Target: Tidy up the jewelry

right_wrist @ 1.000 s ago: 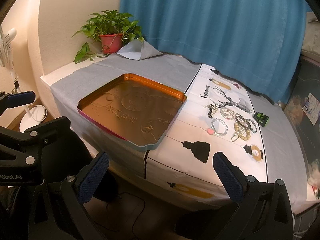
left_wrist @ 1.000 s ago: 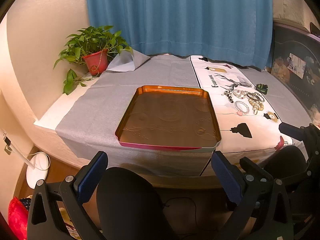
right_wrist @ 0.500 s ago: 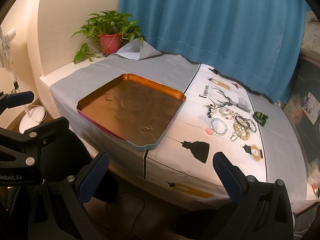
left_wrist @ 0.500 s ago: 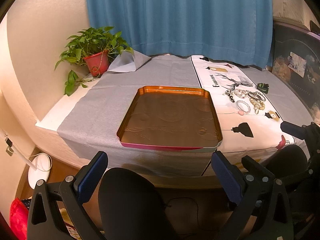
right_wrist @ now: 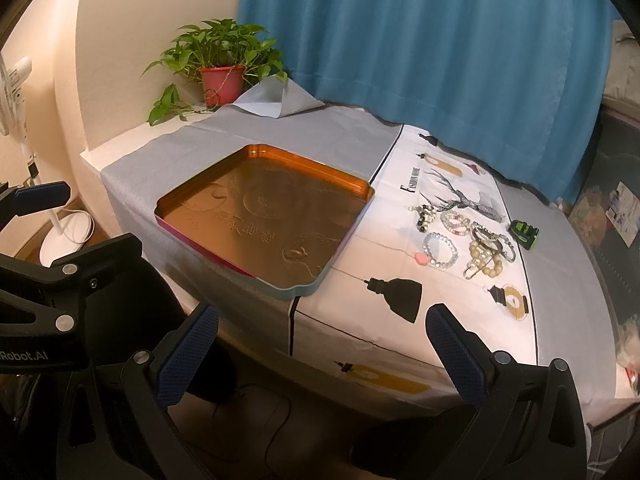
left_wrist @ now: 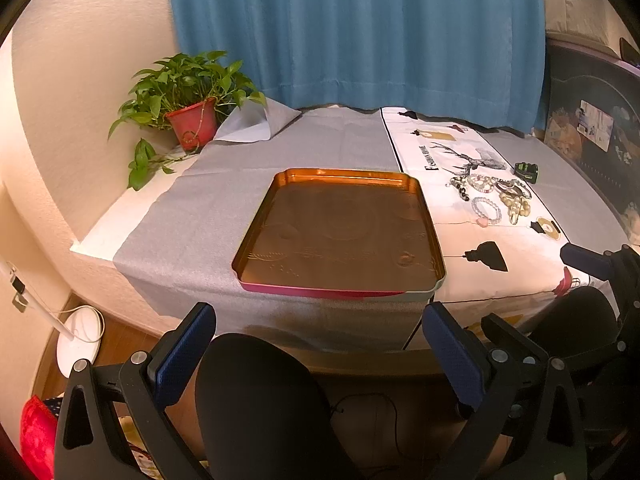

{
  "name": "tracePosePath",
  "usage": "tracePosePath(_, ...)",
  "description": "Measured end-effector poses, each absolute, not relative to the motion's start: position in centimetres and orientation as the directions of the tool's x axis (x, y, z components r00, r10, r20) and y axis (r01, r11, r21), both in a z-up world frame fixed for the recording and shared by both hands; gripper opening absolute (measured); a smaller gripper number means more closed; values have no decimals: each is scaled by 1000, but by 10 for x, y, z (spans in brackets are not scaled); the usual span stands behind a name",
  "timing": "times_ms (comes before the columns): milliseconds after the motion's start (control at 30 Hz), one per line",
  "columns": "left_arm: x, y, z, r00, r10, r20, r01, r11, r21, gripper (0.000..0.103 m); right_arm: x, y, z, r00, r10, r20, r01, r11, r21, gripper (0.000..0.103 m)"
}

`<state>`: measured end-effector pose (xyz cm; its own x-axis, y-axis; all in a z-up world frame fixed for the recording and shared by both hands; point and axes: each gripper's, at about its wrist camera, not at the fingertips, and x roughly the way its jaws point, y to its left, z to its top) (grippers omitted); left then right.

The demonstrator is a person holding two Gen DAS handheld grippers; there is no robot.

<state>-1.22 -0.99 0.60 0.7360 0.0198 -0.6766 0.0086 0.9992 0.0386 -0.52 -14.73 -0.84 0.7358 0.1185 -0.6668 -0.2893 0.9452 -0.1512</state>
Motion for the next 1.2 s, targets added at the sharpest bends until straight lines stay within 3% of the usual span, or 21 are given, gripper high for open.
tracePosePath(433, -1, -21, -2, 707, 16, -707, 55, 995, 78, 103, 0, -171, -19, 728, 112, -677, -247, 963, -107, 103)
tracePosePath(600, 21, -44, -1, 660, -40, -750, 129, 990, 61, 103, 11, -215, -24, 730, 63, -680, -162, 983, -84, 103)
tracePosePath(867, 82, -111, 7, 611, -150, -777, 239, 971, 1, 103, 70, -325, -44, 701, -28, -712, 86, 995, 46, 103)
tracePosePath(1200, 177, -186, -11, 569, -134, -812, 292, 955, 47, 103, 172, -360, -80, 633, -43, -773, 209, 971, 117, 103)
